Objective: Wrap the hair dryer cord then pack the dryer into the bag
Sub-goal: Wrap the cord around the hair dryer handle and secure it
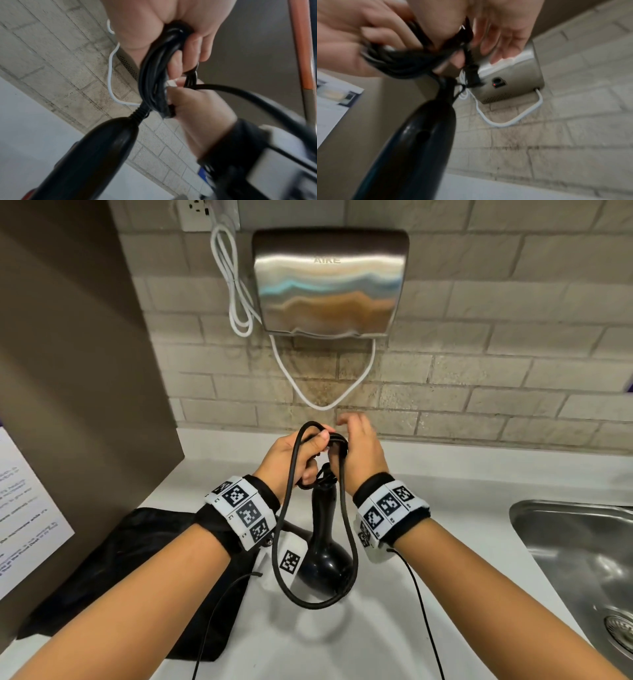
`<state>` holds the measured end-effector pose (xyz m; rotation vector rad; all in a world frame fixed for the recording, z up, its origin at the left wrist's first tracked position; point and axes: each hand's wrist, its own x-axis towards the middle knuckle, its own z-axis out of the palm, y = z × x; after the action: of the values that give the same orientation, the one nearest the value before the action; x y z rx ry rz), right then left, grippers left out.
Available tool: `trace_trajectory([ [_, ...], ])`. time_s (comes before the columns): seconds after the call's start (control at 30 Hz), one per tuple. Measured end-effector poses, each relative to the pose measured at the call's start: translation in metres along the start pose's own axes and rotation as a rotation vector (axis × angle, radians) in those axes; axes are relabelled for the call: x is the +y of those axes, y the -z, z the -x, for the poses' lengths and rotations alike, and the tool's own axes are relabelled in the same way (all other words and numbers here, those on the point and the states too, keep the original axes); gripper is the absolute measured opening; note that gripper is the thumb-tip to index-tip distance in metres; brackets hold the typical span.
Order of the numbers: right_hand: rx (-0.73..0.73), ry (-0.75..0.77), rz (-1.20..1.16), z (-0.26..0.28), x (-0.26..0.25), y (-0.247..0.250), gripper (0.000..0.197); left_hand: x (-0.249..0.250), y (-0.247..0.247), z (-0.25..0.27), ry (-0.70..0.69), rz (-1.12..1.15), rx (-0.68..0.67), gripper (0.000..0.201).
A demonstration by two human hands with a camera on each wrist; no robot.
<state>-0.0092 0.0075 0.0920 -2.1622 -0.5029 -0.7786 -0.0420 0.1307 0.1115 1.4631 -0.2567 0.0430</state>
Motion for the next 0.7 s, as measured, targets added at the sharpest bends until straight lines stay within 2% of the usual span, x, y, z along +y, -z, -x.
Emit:
trace_trajectory([
  [0.1, -0.237, -0.079, -0.224, -0.011, 0.002, -0.002, 0.026, 0.000, 0.001, 0.000, 0.012, -0.001, 0.025, 0.015],
  [0.17, -0.326, -0.075, -0.289, -0.012, 0.008, -0.001, 0.029, 0.000, 0.004, -0.002, 0.019, 0.006, 0.040, 0.016],
  [0.33, -0.348, 0.179, -0.036, -0.001, 0.040, 0.011, 0.049, 0.003, 0.007, -0.003, 0.031, 0.051, 0.071, 0.016],
  [0.4, -0.367, 0.184, 0.031, 0.003, 0.056, 0.012, 0.050, 0.003, 0.007, -0.003, 0.029, 0.047, 0.076, 0.016],
  [0.47, -0.372, 0.092, 0.092, 0.008, 0.074, 0.009, 0.041, 0.002, 0.006, -0.002, 0.045, 0.069, 0.078, 0.017],
  [0.53, -0.381, -0.088, 0.187, 0.012, 0.092, 0.009, 0.029, 0.002, 0.004, 0.000, 0.071, 0.105, 0.072, 0.018],
  [0.63, -0.502, -0.398, 0.264, 0.023, 0.123, 0.007, 0.022, 0.004, 0.001, 0.002, 0.090, 0.141, 0.064, 0.018],
  [0.7, -0.567, -0.517, 0.305, 0.033, 0.137, 0.006, 0.024, 0.005, -0.002, 0.003, 0.094, 0.155, 0.055, 0.019],
])
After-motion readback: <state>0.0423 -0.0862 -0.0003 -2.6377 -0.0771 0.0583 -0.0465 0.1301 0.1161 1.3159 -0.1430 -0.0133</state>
